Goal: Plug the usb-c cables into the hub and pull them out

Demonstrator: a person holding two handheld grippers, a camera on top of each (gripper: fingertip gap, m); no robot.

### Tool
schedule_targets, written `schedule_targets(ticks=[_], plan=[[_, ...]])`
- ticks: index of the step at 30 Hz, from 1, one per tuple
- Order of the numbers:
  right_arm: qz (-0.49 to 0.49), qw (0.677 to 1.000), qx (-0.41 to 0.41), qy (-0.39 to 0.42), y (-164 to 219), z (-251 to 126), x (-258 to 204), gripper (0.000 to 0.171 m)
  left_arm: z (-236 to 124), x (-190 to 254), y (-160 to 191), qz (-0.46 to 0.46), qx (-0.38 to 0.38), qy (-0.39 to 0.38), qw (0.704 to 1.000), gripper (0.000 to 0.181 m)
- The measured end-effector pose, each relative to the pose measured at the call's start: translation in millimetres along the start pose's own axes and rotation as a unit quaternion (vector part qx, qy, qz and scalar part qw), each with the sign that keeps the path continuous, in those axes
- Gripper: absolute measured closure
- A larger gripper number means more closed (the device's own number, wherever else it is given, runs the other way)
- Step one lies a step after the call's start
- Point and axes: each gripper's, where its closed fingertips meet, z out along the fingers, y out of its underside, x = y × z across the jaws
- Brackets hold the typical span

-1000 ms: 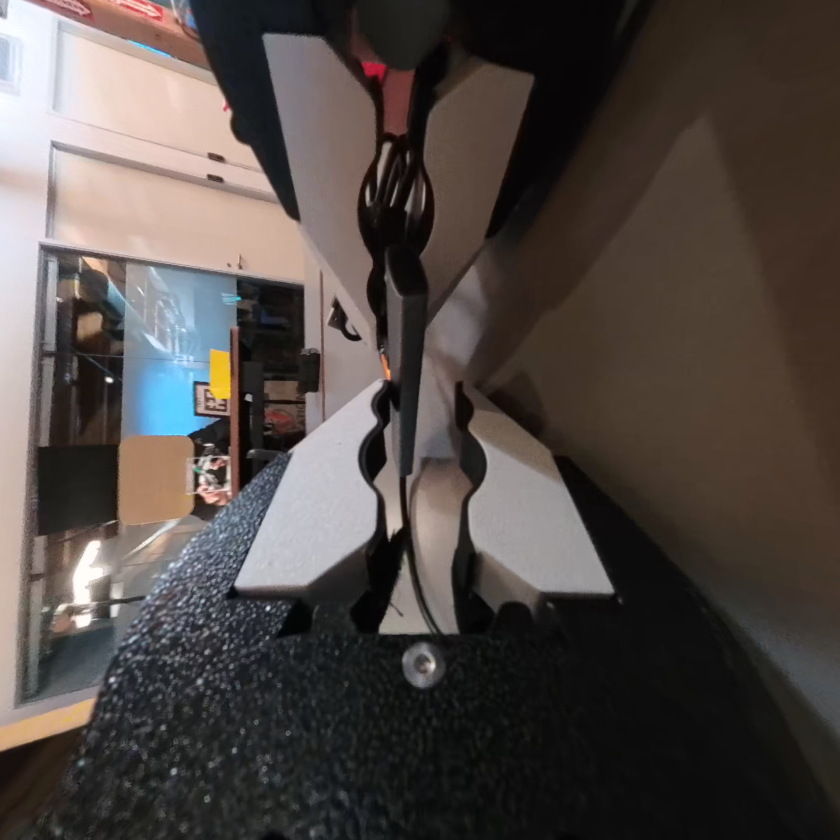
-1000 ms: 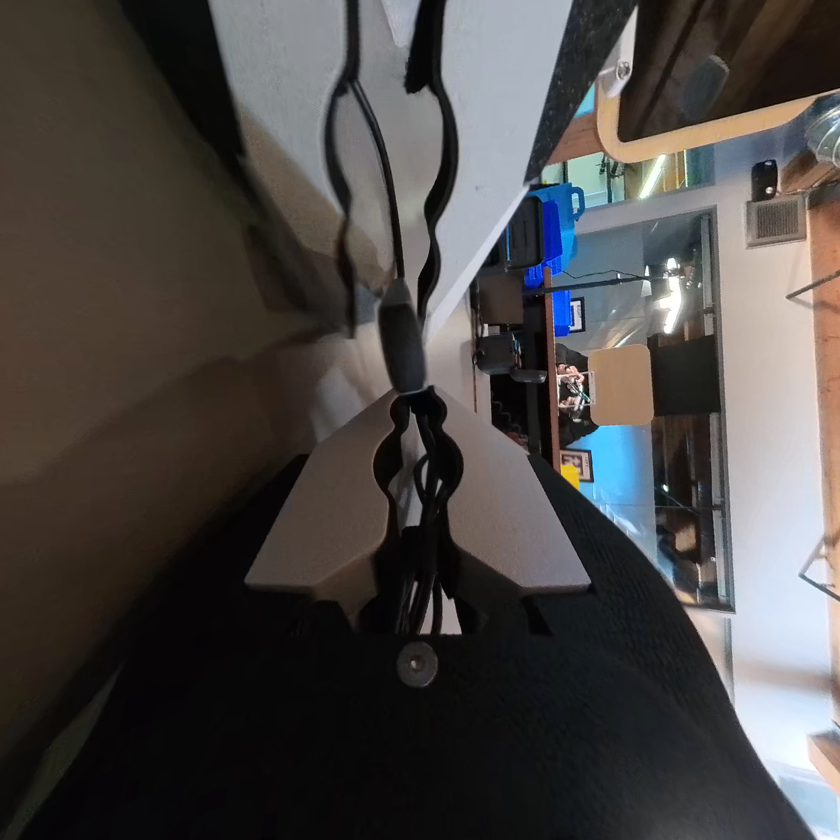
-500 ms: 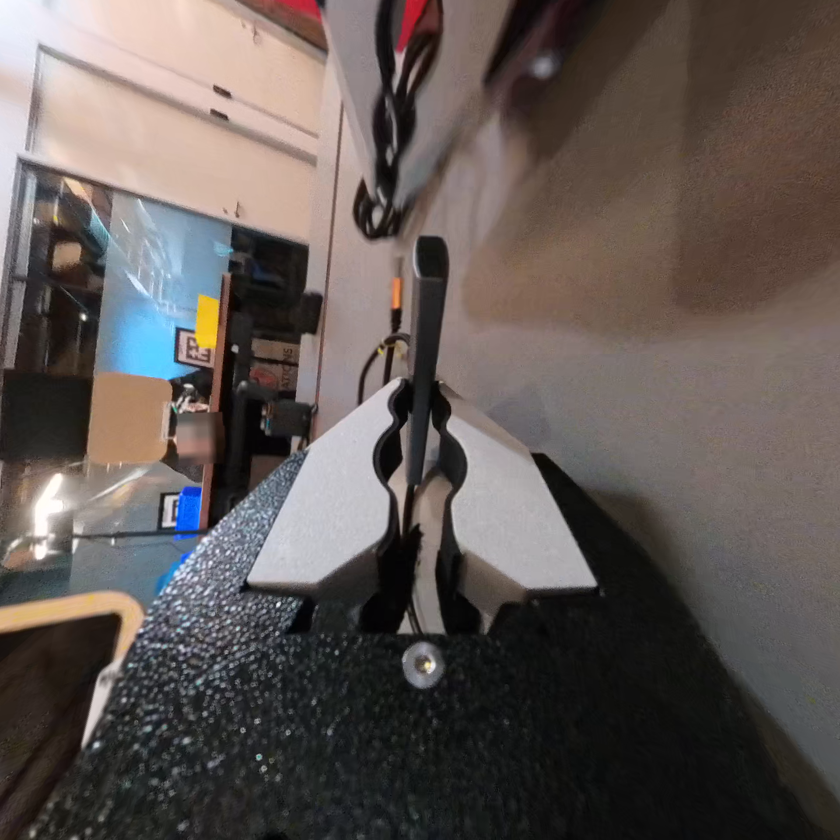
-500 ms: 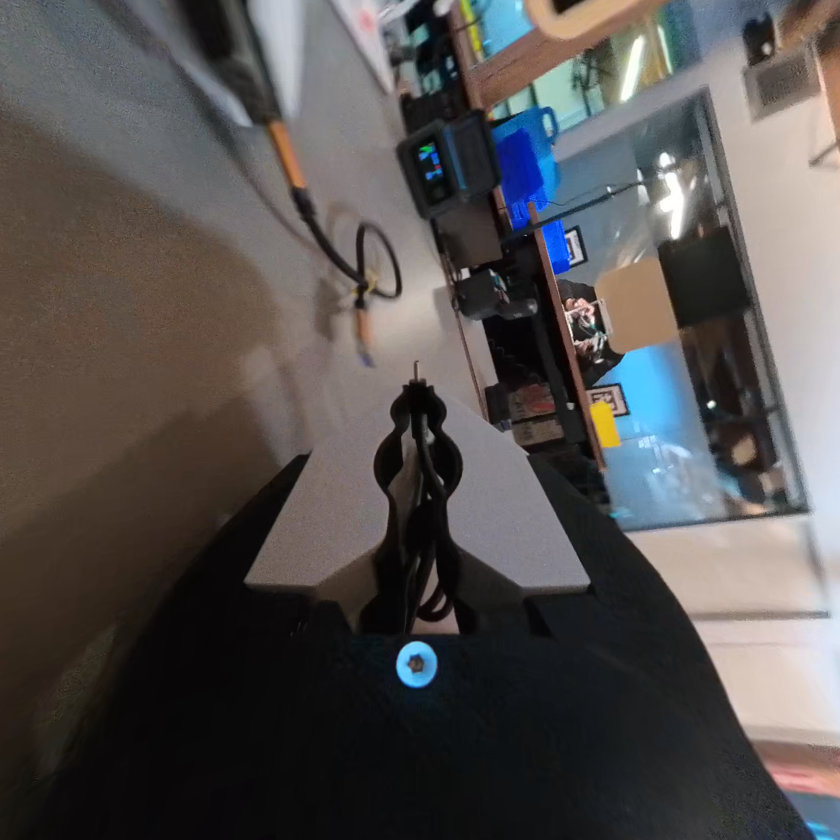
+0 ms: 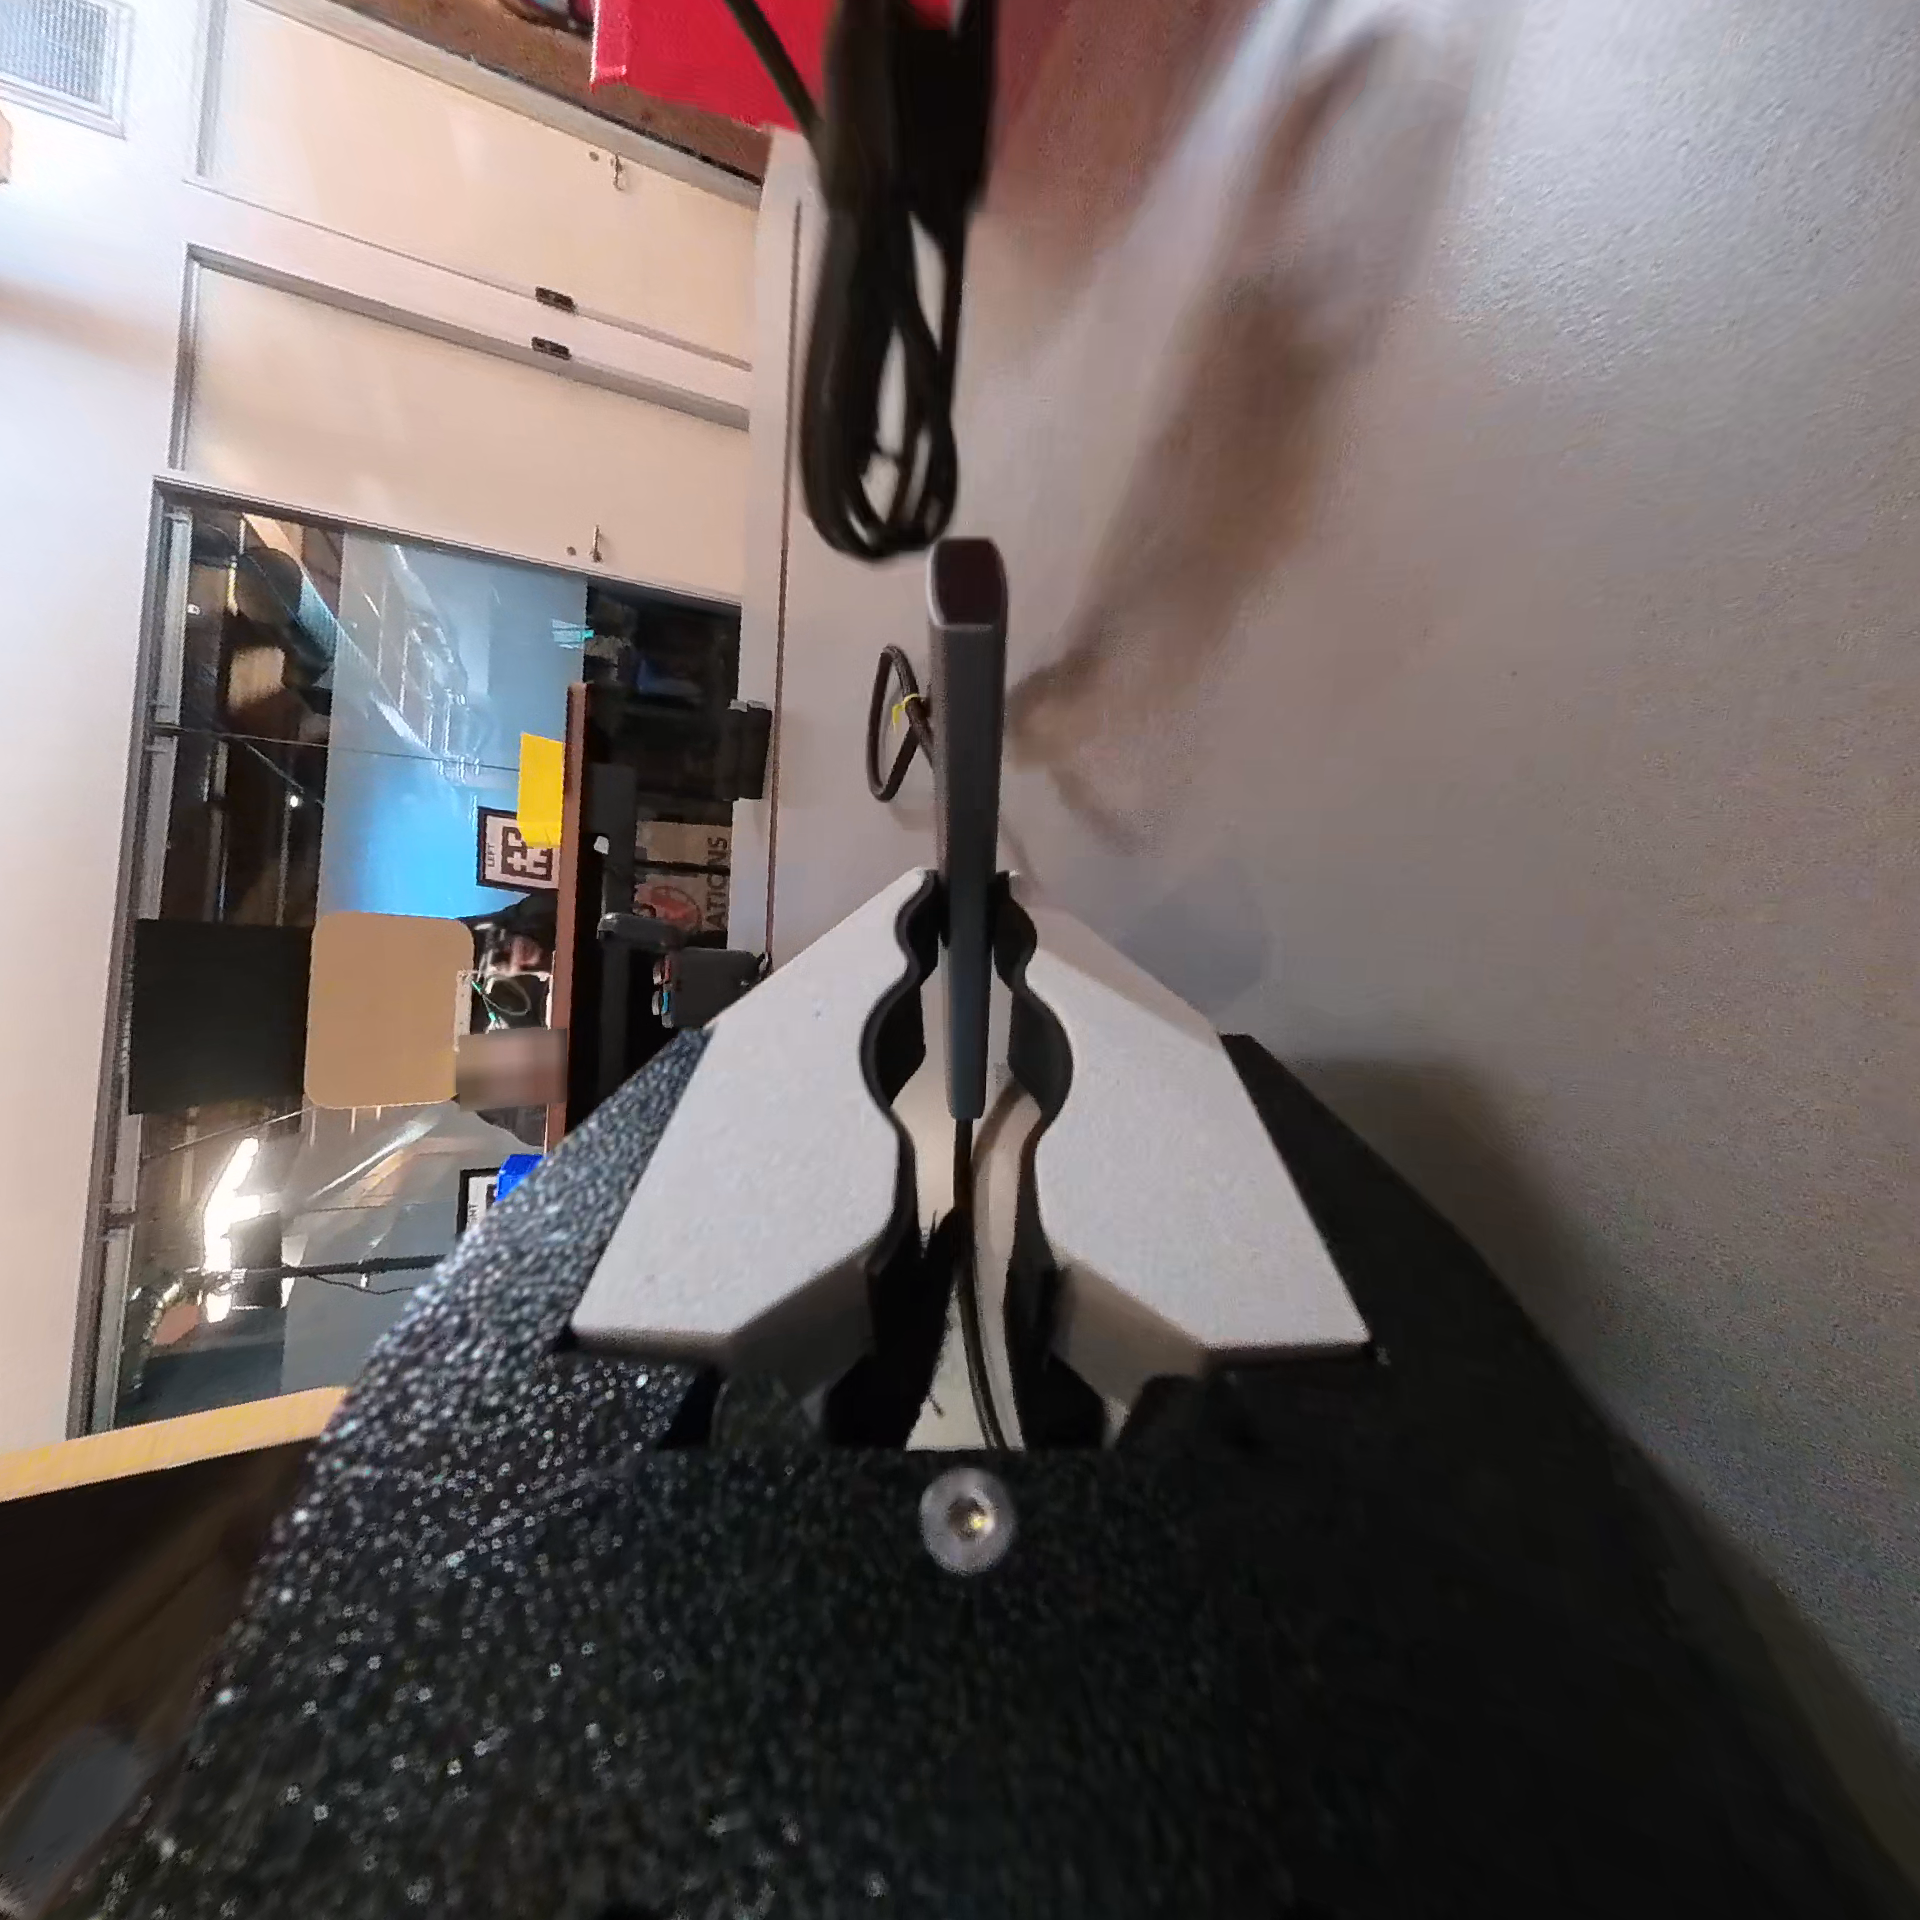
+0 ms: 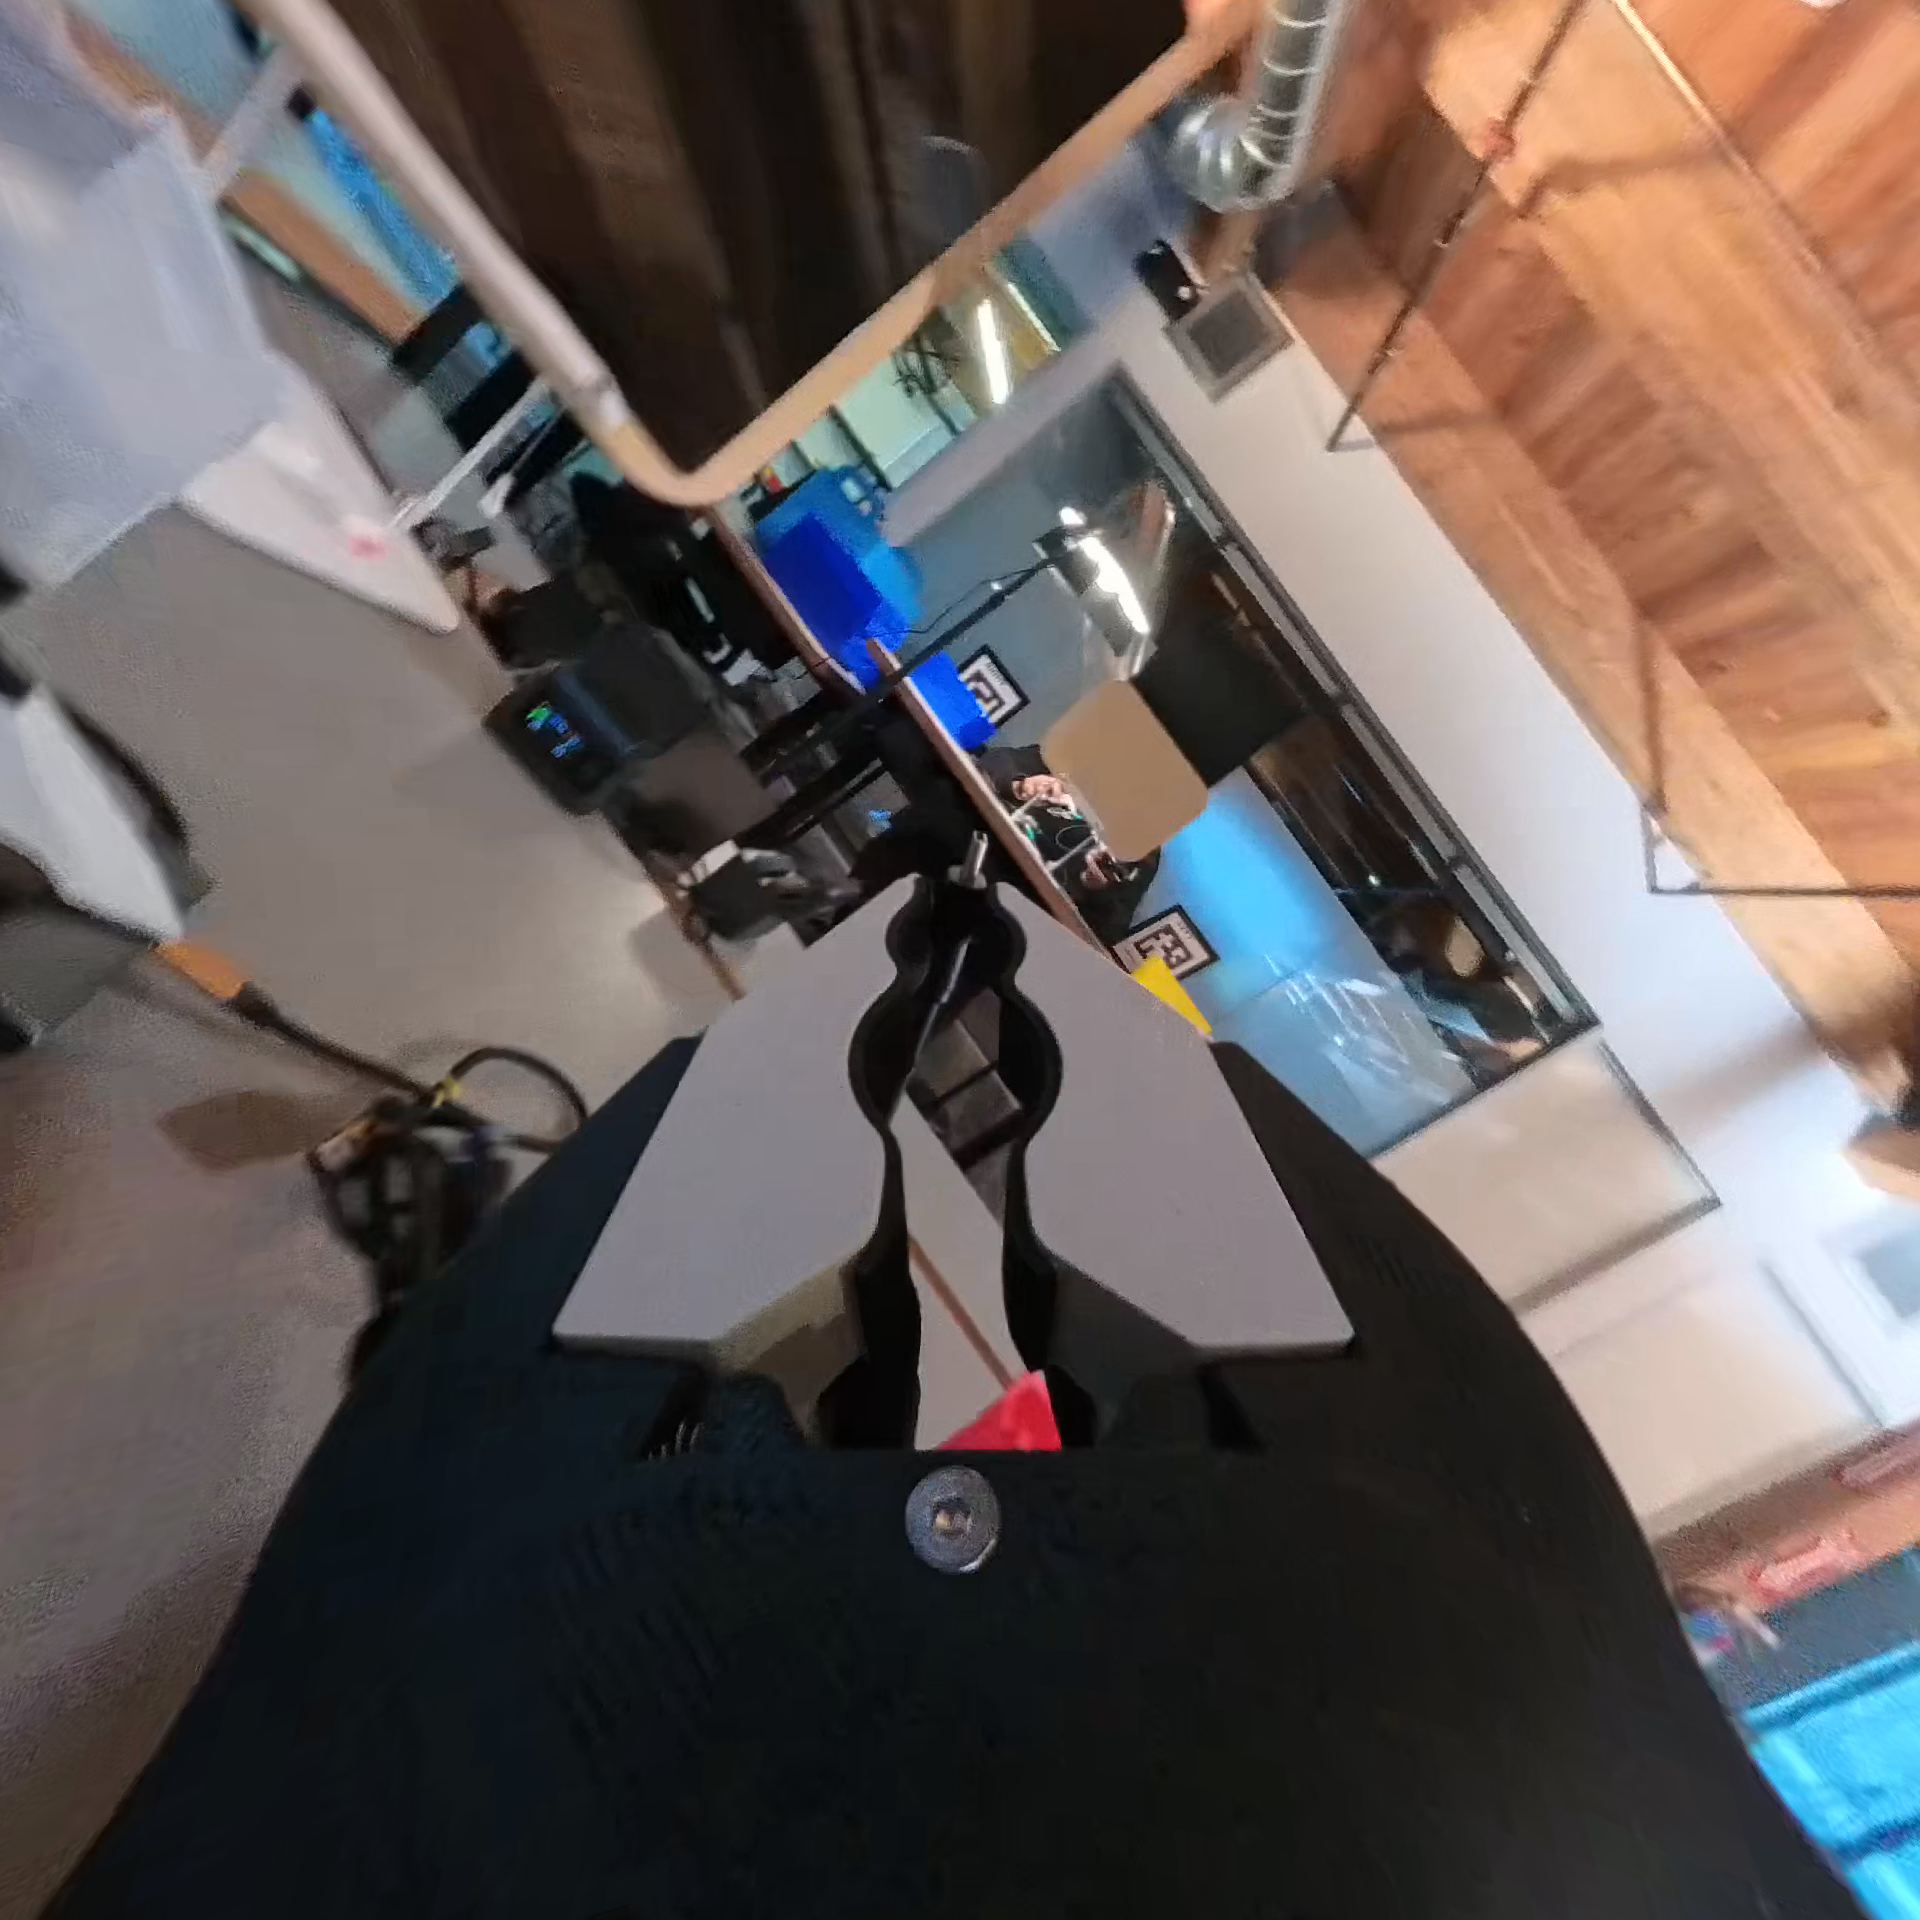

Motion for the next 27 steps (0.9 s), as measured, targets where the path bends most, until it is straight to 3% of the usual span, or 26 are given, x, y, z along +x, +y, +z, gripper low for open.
schedule_targets(ticks=[7, 12, 17, 22, 25, 27], plan=[[0.05, 0.998, 0.006, 0.035, -46.2, -65.2, 126.0, 0.167, -0.8, 4.3, -5.8, 0.013, 0.007, 0.011, 1.0, 0.174], [0.019, 0.995, -0.083, 0.047, -6.7, -102.9, 161.7, 0.167, -0.3, 6.0, -8.2, 0.021, 0.007, 0.015, 1.0, 0.174], [0.066, 0.981, -0.176, 0.036, 78.8, -127.1, 147.9, 0.166, 0.2, 6.8, -10.9, 0.025, 0.009, 0.019, 0.999, 0.174], [0.171, 0.96, -0.22, 0.026, 147.0, -139.5, 116.4, 0.166, 0.4, 7.5, -18.3, 0.028, 0.02, 0.018, 0.999, 0.174], [0.216, 0.934, -0.281, -0.041, 180.6, -141.4, 82.3, 0.165, 1.1, 9.6, -23.4, 0.036, 0.026, 0.021, 0.999, 0.174], [0.253, 0.9, -0.337, -0.115, 193.0, -149.3, 55.1, 0.162, 1.0, 10.8, -25.0, 0.042, 0.027, 0.022, 0.998, 0.174]])
